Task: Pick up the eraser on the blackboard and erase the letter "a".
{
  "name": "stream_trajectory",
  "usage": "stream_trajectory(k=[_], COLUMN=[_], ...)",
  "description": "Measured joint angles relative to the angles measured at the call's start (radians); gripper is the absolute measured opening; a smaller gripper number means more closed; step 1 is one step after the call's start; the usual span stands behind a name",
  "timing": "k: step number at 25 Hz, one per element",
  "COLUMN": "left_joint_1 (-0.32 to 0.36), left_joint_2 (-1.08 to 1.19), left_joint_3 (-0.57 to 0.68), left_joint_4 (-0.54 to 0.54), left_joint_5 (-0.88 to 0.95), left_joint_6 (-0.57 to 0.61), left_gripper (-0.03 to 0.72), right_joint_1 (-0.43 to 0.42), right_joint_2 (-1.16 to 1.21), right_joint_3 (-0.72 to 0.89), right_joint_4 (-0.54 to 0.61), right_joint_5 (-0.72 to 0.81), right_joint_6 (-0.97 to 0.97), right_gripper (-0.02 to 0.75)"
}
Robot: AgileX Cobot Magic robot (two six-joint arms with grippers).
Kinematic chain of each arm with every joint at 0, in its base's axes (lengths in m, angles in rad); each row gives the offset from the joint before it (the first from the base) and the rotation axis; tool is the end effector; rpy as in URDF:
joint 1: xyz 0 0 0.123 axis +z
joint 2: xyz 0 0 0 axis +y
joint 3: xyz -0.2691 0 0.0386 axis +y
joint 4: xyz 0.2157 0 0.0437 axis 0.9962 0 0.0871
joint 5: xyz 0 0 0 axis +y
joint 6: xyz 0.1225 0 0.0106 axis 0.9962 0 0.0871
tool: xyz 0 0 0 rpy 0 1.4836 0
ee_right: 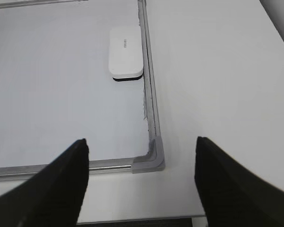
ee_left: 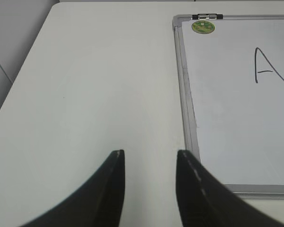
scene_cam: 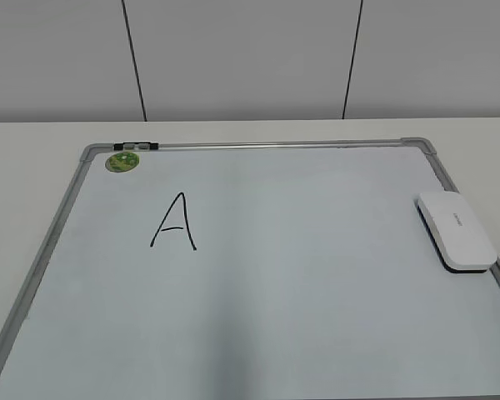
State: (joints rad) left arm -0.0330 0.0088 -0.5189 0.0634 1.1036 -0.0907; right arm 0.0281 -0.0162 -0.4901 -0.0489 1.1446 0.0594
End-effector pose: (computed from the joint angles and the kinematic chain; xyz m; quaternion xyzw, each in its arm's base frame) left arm 0.0057 0.0068 0.2479 -0.0269 0.8608 0.0002 0.5082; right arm 0.0025 -0.0054 0.2357 0.0157 0.8724 -0.0030 0.4885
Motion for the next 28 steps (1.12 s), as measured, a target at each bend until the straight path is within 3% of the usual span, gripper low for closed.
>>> stream_trajectory(k=[28], left_joint_1=[0.0], left_joint_2=[0.0], left_joint_3=[0.002], left_joint_4=[0.0], left_joint_5=[0.0], left_joint_6=[0.0], left_gripper=[0.245], right_joint_1=[-0.002], right_joint_2=[0.0], right_joint_3=[0.0], right_joint_4=[0.0], right_joint_5=[0.0], right_joint_6=[0.0], right_gripper=[0.519])
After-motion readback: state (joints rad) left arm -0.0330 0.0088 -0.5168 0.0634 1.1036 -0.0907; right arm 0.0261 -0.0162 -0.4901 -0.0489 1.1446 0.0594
